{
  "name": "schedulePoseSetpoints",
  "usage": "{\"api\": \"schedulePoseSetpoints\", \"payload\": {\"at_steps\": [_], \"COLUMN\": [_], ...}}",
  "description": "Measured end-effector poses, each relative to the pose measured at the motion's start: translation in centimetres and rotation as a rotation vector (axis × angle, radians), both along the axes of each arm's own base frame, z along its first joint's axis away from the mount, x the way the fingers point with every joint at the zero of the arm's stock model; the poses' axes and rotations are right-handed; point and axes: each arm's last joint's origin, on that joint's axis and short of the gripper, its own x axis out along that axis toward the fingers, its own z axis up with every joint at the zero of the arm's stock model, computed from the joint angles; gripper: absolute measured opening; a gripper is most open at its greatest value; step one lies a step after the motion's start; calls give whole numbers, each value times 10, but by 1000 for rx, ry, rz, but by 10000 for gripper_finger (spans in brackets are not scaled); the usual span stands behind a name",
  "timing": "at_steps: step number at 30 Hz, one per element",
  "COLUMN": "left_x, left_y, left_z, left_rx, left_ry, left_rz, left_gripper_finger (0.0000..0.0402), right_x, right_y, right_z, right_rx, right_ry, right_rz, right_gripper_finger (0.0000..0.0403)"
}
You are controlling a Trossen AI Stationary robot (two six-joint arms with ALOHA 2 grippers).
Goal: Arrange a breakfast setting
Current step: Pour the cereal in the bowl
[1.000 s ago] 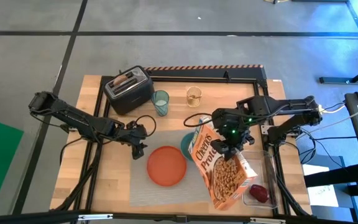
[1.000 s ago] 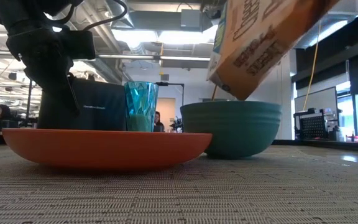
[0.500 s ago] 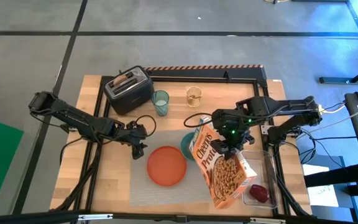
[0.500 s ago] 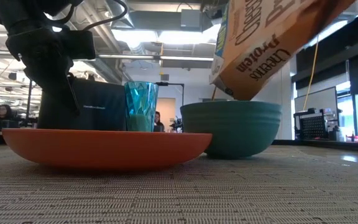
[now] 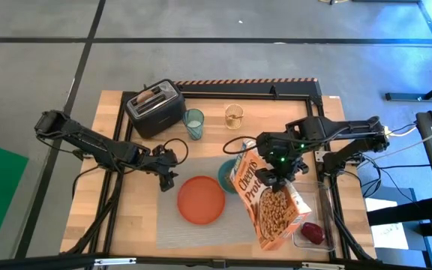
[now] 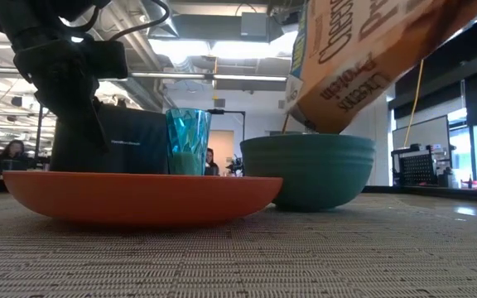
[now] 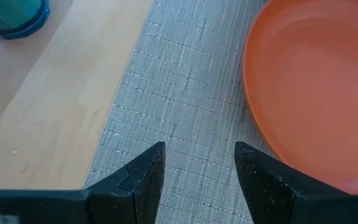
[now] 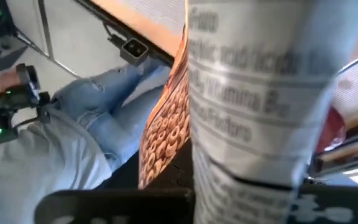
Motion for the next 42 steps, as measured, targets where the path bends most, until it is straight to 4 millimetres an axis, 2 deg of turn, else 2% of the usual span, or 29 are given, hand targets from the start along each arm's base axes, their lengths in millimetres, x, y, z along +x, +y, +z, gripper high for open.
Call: {"api": "schedulePoseSetpoints", "payload": {"at_steps": [10,18,29,42], "left_x": [0,0,1,3], "left_y": [0,0,4,20], "left_z": [0,0,0,0], "left_rx": [11,11,22,28], "left_ry": [-3,-3,0,11], "left_rz": [8,10,14,42], "left_gripper_finger": [188,188,188,188], "right_x": [0,1,-12,-28], "right_y": [-1,-2,22,58], "right_z": [0,-1,0,-1], "right_rx": [11,-82,-241,-416], "right_ry": [-13,-36,-77,-143], "right_rz": [16,-3,44,123], "right_gripper_finger": [0,0,0,0]}}
